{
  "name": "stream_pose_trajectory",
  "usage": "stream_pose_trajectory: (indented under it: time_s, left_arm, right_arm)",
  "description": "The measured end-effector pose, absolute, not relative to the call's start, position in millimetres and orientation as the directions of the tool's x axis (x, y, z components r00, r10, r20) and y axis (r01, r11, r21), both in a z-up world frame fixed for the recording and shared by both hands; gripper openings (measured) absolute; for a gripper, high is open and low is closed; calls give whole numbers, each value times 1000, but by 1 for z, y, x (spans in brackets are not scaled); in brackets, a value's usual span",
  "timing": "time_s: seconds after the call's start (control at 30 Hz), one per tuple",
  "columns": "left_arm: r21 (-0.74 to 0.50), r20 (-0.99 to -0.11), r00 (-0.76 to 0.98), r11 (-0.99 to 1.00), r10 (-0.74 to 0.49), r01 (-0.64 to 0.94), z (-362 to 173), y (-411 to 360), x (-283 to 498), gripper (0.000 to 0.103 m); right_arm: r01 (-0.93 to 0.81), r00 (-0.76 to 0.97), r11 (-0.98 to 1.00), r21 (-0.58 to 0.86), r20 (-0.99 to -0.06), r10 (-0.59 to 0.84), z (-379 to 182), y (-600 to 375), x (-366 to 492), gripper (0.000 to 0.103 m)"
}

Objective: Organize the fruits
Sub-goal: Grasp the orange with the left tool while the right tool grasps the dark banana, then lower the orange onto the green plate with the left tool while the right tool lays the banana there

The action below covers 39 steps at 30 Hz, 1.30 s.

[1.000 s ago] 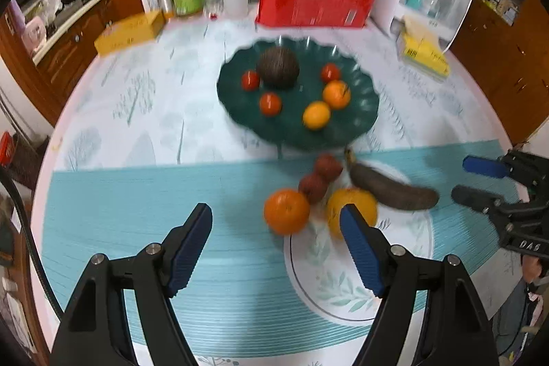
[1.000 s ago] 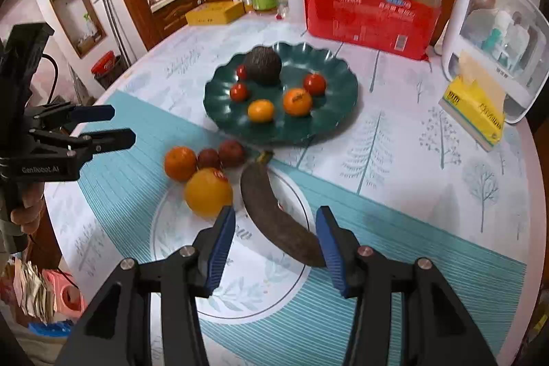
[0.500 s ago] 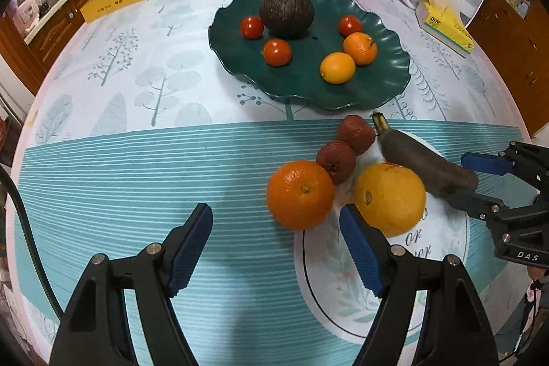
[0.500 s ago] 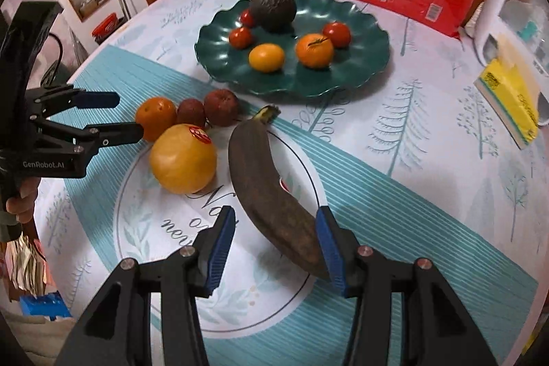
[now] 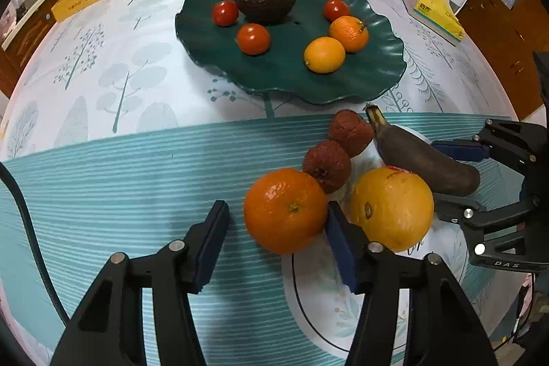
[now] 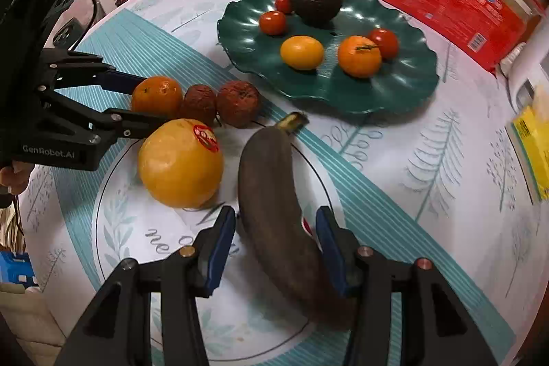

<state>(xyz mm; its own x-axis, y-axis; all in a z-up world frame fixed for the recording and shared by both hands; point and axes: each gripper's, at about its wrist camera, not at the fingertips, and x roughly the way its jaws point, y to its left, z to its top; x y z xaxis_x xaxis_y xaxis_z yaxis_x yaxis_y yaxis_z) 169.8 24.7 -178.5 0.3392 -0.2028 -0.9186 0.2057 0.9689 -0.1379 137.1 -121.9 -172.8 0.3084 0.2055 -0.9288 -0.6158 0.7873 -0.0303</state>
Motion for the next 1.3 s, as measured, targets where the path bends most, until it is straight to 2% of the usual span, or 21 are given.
stream_pose_trajectory:
  time_s: [0.07, 0.13, 0.17, 0.67, 1.0, 1.3]
  left_arm:
    - [-142, -916, 342, 967, -210, 213, -178, 23, 172, 50]
    - [-150, -913, 344, 964, -219, 218, -178, 24, 173, 46]
    - [-153, -912, 344, 963, -224, 220, -178, 23, 174, 45]
    - [-150, -905, 378, 978, -194, 145, -170, 28, 151, 42]
    - [-167, -888, 422, 983, -185, 79, -140, 37, 123, 42]
    - [-160, -863, 474, 984, -176, 74, -97, 33, 114, 42]
  right_arm:
    - [-624, 309, 781, -30, -927, 211, -174, -119, 140, 49]
    - [-630, 311, 776, -30, -925, 216, -174, -118, 141, 41]
    - [-632, 313, 774, -32, -925, 217, -175, -117, 142, 41]
    - [-591, 370, 805, -58, -906, 207, -171, -122, 125, 35]
    - [-466, 402, 884, 34, -882, 246, -142, -153, 113, 31]
    - [-402, 430, 905, 143, -842, 325, -91, -164, 112, 31]
